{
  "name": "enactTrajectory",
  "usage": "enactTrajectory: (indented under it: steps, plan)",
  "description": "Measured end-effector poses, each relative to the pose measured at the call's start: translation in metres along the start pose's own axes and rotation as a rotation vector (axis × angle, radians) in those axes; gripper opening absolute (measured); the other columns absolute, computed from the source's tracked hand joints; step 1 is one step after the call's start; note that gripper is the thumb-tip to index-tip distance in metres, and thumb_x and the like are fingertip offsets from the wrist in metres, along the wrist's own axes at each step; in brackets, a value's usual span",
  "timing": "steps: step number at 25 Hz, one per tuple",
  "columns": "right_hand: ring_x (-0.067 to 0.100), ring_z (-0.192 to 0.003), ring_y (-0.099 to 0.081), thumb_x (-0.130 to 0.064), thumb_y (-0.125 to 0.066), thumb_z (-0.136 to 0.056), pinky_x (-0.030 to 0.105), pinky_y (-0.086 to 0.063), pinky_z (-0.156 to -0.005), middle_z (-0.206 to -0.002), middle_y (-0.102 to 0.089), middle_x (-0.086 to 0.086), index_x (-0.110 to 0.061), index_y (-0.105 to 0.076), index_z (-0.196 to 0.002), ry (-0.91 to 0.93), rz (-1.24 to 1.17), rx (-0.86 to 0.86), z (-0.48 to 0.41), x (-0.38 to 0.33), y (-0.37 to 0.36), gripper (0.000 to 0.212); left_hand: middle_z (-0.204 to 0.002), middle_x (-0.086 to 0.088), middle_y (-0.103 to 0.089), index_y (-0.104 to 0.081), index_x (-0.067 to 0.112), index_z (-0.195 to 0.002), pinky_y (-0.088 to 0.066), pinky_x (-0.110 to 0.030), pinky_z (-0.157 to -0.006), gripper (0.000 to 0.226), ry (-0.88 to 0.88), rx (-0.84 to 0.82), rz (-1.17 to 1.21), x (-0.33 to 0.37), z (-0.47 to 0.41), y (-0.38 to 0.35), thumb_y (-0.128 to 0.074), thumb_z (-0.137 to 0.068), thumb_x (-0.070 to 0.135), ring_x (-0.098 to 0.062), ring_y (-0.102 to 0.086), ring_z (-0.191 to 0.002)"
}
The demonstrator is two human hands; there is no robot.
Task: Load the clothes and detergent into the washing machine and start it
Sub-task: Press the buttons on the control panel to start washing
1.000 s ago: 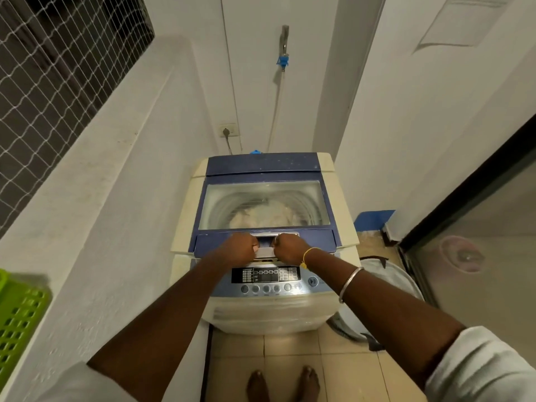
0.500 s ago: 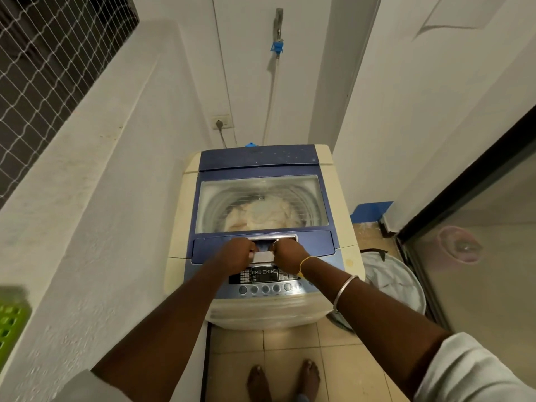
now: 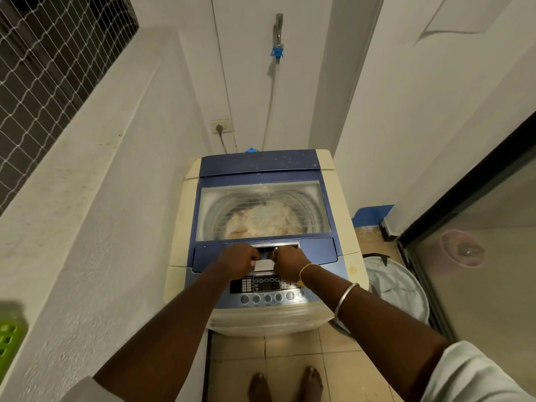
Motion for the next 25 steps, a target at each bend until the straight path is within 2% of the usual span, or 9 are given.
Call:
enactTrajectory:
  steps: [8, 14, 19, 23, 25]
  plan:
    - [0.029, -0.101, -0.065, -0.009, -0.055, -0.09, 0.034, -0.05, -0.086, -0.109, -0.071, 0.012, -0.011, -0.07, -0.115, 0.011, 0.006, 0.013, -0.0002, -0.0003, 0.0012, 0.029, -0.116, -0.006, -0.069, -0.068, 0.014, -0.121, -0.042, -0.028, -0.086, 0.027, -0.013, 0.021, -0.012, 0.0008, -0.0022, -0.0006, -0.056, -0.098, 0.02, -0.02, -0.062, -0.106]
    - [0.029, -0.102, -0.065, -0.01, -0.056, -0.09, 0.037, -0.051, -0.091, -0.11, -0.07, 0.013, -0.011, -0.07, -0.115, 0.022, 0.02, 0.008, -0.0005, -0.0005, 0.0005, 0.028, -0.116, -0.006, -0.069, -0.068, 0.017, -0.122, -0.046, -0.031, -0.092, 0.027, -0.005, 0.012, -0.01, -0.0029, -0.0025, -0.0031, -0.056, -0.099, 0.025, -0.018, -0.063, -0.106]
    - [0.028, -0.103, -0.064, -0.01, -0.054, -0.091, 0.035, -0.051, -0.09, -0.111, -0.07, 0.012, -0.011, -0.069, -0.119, 0.042, 0.021, 0.002, -0.0013, -0.0015, 0.0001, 0.031, -0.117, -0.006, -0.069, -0.068, 0.016, -0.122, -0.047, -0.032, -0.092, 0.027, -0.019, 0.011, -0.022, -0.0005, -0.0033, -0.0025, -0.055, -0.098, 0.02, -0.02, -0.063, -0.106]
    - [0.028, -0.102, -0.065, -0.008, -0.056, -0.09, 0.035, -0.05, -0.09, -0.11, -0.07, 0.012, -0.01, -0.07, -0.115, 0.044, 0.005, 0.031, -0.0001, -0.0009, 0.0004, 0.028, -0.113, -0.006, -0.069, -0.068, 0.016, -0.122, -0.047, -0.031, -0.088, 0.028, -0.022, 0.032, -0.003, 0.0025, 0.001, -0.0018, -0.053, -0.099, 0.018, -0.021, -0.064, -0.103]
    - [0.029, -0.102, -0.065, -0.005, -0.057, -0.089, 0.031, -0.048, -0.086, -0.109, -0.07, 0.013, -0.009, -0.07, -0.115, 0.052, -0.043, 0.055, 0.0039, 0.0011, 0.0021, 0.029, -0.104, -0.007, -0.069, -0.07, 0.015, -0.116, -0.048, -0.031, -0.081, 0.026, -0.02, 0.064, 0.051, 0.0029, 0.0063, -0.004, -0.052, -0.098, 0.014, -0.022, -0.064, -0.093]
Point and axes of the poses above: each hand's wrist, its own z-axis away from the middle knuckle, its own y-axis out of the back of the hand, x = y × z, the point moved 8 cm from there along -z, towards the middle knuckle
